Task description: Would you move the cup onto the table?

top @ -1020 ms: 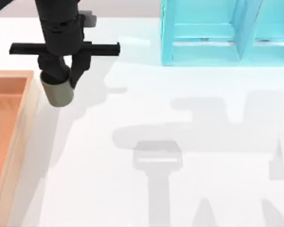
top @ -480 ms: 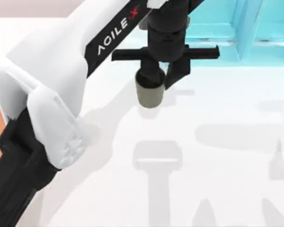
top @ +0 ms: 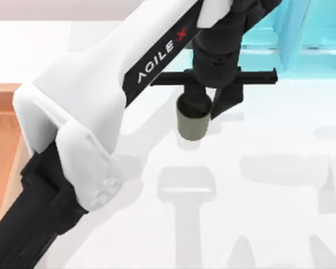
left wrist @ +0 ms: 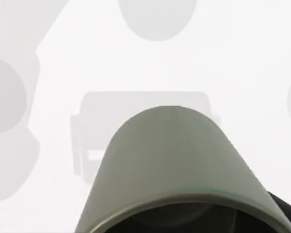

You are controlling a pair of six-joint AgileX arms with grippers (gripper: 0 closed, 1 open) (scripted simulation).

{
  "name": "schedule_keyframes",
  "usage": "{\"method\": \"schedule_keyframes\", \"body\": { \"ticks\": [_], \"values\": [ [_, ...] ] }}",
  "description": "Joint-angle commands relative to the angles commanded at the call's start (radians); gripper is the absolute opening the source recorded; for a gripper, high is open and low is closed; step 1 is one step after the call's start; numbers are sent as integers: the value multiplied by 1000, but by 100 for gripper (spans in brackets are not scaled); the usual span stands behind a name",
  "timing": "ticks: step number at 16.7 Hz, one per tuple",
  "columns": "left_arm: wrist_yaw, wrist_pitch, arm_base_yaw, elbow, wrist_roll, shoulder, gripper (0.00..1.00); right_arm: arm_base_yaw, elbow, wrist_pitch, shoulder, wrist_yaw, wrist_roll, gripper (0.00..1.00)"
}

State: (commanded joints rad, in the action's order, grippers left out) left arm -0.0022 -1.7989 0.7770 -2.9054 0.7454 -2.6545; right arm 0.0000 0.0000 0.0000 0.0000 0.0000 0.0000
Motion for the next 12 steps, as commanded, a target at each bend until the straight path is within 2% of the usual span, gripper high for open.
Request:
{"method": "schedule_keyframes", "body": {
  "ticks": [5,12],
  "values": [
    [0,71,-3,106,-3,37,0,0,0,0,0,0,0,100],
    [-2,314,-10,465,-10,153,0,0,0,0,0,0,0,100]
  ]
}}
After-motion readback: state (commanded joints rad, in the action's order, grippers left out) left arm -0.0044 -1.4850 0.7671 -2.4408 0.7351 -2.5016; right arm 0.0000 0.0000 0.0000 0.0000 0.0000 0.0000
